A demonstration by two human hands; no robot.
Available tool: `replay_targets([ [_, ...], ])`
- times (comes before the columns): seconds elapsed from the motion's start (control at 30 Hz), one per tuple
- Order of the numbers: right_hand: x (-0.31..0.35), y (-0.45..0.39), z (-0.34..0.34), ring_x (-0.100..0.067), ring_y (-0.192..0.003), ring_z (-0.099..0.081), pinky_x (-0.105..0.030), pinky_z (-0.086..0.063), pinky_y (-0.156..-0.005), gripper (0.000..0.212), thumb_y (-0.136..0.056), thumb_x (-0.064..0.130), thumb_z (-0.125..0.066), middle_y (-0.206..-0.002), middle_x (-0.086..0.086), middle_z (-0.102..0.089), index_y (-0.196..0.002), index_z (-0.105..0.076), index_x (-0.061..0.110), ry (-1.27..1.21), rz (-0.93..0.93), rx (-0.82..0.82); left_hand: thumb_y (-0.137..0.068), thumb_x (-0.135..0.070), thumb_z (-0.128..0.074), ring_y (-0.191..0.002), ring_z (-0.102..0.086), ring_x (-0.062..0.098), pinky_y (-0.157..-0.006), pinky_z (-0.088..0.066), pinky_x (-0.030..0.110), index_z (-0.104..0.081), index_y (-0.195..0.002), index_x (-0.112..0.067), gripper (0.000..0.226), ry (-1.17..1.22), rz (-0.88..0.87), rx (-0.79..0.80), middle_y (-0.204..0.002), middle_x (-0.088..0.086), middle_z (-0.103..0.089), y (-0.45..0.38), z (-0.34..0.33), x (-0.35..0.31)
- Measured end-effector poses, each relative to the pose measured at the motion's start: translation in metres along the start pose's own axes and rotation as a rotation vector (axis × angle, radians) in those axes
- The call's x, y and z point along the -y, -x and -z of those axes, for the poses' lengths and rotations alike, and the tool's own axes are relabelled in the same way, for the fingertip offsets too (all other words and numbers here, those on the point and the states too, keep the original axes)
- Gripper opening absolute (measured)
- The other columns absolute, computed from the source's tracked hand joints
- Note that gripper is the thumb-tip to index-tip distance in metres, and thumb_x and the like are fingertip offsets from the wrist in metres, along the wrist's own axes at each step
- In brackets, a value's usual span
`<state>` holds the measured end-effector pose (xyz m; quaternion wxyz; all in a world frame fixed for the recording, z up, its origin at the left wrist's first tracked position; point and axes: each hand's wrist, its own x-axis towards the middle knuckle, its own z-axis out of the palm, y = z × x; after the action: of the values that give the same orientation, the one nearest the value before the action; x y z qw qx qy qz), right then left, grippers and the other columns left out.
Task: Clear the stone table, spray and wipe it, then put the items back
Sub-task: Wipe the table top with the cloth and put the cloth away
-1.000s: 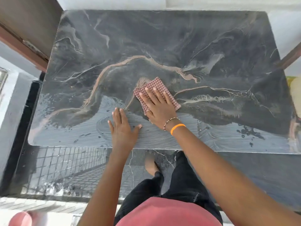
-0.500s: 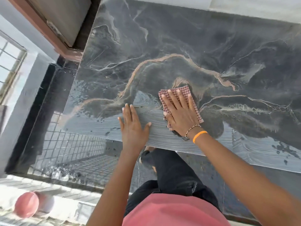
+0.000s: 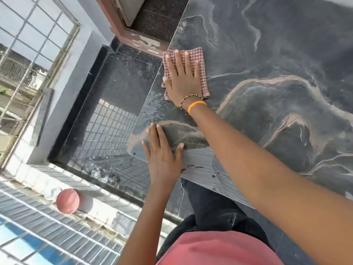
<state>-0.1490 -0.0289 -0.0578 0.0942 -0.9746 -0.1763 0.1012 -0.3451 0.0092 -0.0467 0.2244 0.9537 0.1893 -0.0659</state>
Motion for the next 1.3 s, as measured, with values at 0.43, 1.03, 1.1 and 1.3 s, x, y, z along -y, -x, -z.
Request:
replay_targets([
  [0.43, -0.003, 0.084, -0.02, -0.023, -0.147, -0.009, -0.046, -0.004, -0.118, 0.058, -0.095, 0.039, -0.023, -0.159, 0.004, -0.008, -0.149, -0.008, 0.024, 0.073, 0.216, 0.03, -0.095, -0.047, -0.025, -0.145, 0.007, 0.024, -0.114, 0.01, 0.035, 0.005, -0.147, -0.006, 0.072, -0.118, -0.038, 0.104, -0.157, 0.012, 0.005, -0.015, 0.032, 0.048],
  [1.03, 0.055, 0.15, -0.043, -0.029, -0.146, 0.005, -0.049, 0.005, -0.116, 0.063, -0.095, 0.041, -0.03, -0.159, -0.004, 0.003, -0.149, -0.001, 0.023, -0.082, -0.624, -0.097, -0.097, -0.024, -0.04, -0.131, -0.039, 0.033, -0.105, -0.038, 0.048, -0.015, -0.147, -0.012, 0.058, 0.225, -0.257, 0.314, -0.147, 0.012, -0.035, -0.041, 0.068, 0.121],
  [1.1, 0.09, 0.127, -0.047, -0.029, -0.146, 0.004, -0.049, 0.006, -0.116, 0.063, -0.095, 0.041, -0.029, -0.159, -0.003, 0.002, -0.149, -0.002, 0.024, -0.088, -0.487, -0.065, -0.096, -0.018, -0.042, -0.128, -0.043, 0.03, -0.107, -0.035, 0.038, -0.026, -0.144, -0.01, 0.051, 0.233, -0.263, 0.315, -0.141, 0.012, -0.044, -0.043, 0.069, 0.132],
  [1.3, 0.129, 0.073, -0.045, -0.028, -0.147, 0.001, -0.05, 0.0, -0.116, 0.064, -0.095, 0.042, -0.03, -0.159, -0.003, 0.001, -0.149, -0.003, 0.021, -0.066, -0.346, -0.007, -0.085, 0.011, -0.032, -0.095, -0.055, -0.011, -0.072, -0.03, -0.009, -0.044, -0.136, -0.009, 0.056, 0.506, -0.122, 0.408, -0.128, -0.003, -0.052, -0.036, 0.075, 0.146],
])
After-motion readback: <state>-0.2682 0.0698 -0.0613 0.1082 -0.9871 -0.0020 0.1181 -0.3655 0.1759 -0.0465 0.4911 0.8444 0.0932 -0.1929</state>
